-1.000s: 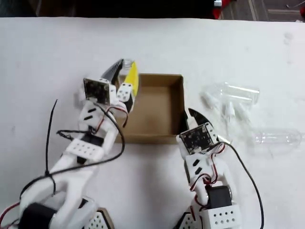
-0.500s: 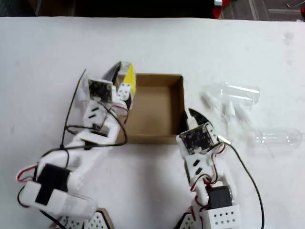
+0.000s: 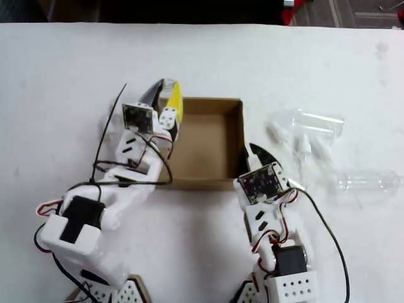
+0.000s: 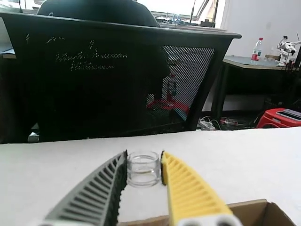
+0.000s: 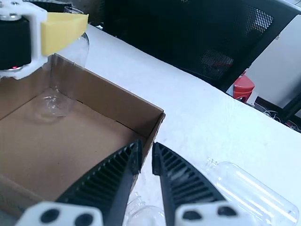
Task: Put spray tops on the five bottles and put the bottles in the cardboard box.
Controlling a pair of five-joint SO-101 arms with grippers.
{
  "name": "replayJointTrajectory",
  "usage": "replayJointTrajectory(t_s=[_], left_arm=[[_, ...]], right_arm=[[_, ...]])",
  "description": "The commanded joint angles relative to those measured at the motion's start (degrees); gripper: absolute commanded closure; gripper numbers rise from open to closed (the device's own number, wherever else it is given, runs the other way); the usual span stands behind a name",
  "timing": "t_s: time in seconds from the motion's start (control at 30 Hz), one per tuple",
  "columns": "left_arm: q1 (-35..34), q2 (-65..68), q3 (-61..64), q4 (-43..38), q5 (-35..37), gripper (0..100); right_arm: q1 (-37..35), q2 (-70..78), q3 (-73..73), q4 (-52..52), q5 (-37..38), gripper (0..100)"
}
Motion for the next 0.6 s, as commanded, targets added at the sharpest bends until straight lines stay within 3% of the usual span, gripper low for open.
replayJointTrajectory(t_s=[0.0,0.57], left_arm=[[-1.01,-0.4,-2.46,-2.02,-2.64,98],[-2.07,-0.31,-2.64,-1.58,-2.99,98]], right_arm=[[0.57,-0.22,0.53,-1.63,0.62,97.4],[0.48,-0.22,0.53,-1.54,0.62,97.4]])
